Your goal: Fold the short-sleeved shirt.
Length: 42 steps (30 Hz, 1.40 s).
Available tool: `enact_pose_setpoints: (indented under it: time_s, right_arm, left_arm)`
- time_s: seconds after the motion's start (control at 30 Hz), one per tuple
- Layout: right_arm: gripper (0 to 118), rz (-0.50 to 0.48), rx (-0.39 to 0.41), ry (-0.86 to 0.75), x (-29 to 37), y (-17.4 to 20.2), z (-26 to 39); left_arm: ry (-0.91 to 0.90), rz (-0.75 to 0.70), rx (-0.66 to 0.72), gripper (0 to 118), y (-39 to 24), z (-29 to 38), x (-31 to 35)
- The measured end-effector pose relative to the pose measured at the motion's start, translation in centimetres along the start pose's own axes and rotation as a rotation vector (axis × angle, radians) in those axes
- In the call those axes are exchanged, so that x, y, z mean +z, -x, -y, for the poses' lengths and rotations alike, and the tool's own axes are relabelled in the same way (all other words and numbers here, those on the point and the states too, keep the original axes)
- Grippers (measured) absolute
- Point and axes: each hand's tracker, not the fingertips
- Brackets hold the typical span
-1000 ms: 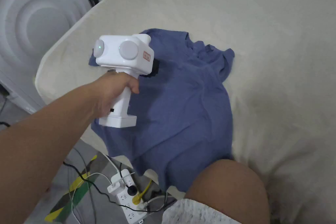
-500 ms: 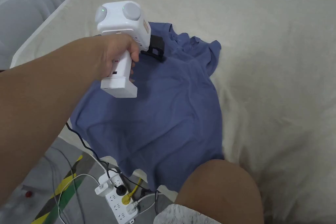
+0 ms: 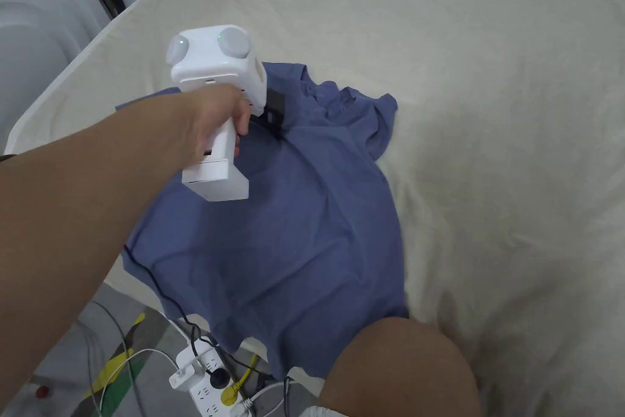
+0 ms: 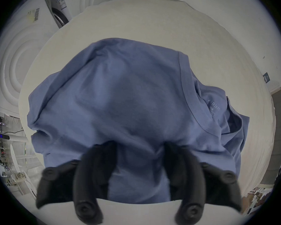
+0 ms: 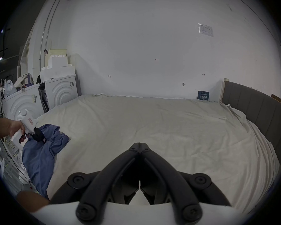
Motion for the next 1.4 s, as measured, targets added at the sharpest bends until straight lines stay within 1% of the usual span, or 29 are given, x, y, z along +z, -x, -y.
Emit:
enact_pose_setpoints:
  time_s: [0.03, 0.07, 0.1, 0.13, 0.2, 0.27, 0.37, 0.5, 0.63, 0.77, 0.83, 0.87, 0.9, 0.97, 1.1, 1.2, 1.27, 1.33, 1.4]
  right_arm:
    - [0, 0.000, -0.002, -0.001, 0.0, -0.1, -0.1]
    - [0, 0.001, -0.005, -0.001, 0.0, -0.1, -0.1]
    - [0, 0.000, -0.010, -0.005, 0.0, -0.2, -0.2]
    - [0, -0.002, -0.015, -0.007, 0.1, -0.2, -0.2]
    - [0, -0.003, -0.017, -0.008, 0.1, -0.2, -0.2]
    - [0, -0.003, -0.019, -0.009, 0.4, -0.3, -0.1]
    - [0, -0.007, -0.021, -0.008, 0.8, -0.5, 0.0]
    - [0, -0.006, -0.021, -0.011, 1.1, -0.7, 0.0]
    - [0, -0.006, -0.040, -0.019, 1.5, -1.1, 0.1]
    - [0, -0.018, -0.053, -0.034, 1.8, -1.1, 0.0]
    - [0, -0.025, -0.063, -0.043, 2.1, -1.1, -0.1]
    - [0, -0.033, -0.072, -0.053, 2.4, -1.1, -0.2]
    - [0, -0.034, -0.078, -0.063, 2.6, -1.2, -0.3]
    - [0, -0.047, -0.085, -0.083, 3.3, -1.2, -0.6]
    - [0, -0.060, -0.087, -0.118, 4.6, -1.7, -1.3]
    - [0, -0.058, -0.107, -0.158, 5.9, -2.8, -1.9]
    - [0, -0.055, -0.121, -0.171, 6.7, -3.7, -2.4]
    - [0, -0.056, -0.156, -0.199, 7.7, -4.9, -2.8]
    - [0, -0.046, -0.174, -0.218, 8.8, -6.3, -3.1]
  left_arm:
    - [-0.008, 0.006, 0.004, 53, 0.9, -0.9, -0.6]
    - [-0.021, 0.023, 0.027, 22, 1.3, -0.9, -0.5]
    - [-0.019, 0.018, 0.036, 6, 1.6, -0.6, -0.3]
    - [-0.035, 0.059, 0.049, 6, 1.7, -0.4, -0.3]
    - [-0.037, 0.049, 0.012, 5, 1.9, 0.2, -0.5]
    - [-0.077, 0.074, 0.048, 5, 2.4, 0.5, 0.0]
    - [-0.120, 0.093, 0.055, 5, 2.7, 1.8, 0.5]
    - [-0.266, 0.134, 0.043, 5, 2.9, 4.6, 2.6]
    - [-0.409, 0.177, 0.050, 5, 3.0, 7.9, 5.3]
    - [-0.528, 0.142, -0.009, 5, 1.8, 11.2, 8.5]
    - [-0.577, 0.149, -0.028, 5, 1.1, 12.8, 10.4]
    - [-0.619, 0.176, -0.029, 5, 0.7, 13.6, 11.6]
    - [-0.648, 0.177, -0.035, 5, 0.1, 14.3, 12.7]
    - [-0.728, 0.131, -0.098, 5, -1.4, 15.4, 15.1]
    - [-0.846, 0.187, -0.162, 5, -5.2, 16.8, 19.8]
    - [-0.894, 0.263, -0.269, 5, -9.8, 17.2, 24.3]
    - [-0.939, 0.355, -0.316, 5, -13.5, 18.3, 27.4]
    - [-0.950, 0.396, -0.385, 5, -17.4, 18.6, 29.9]
    - [-0.961, 0.479, -0.418, 5, -21.5, 19.5, 32.3]
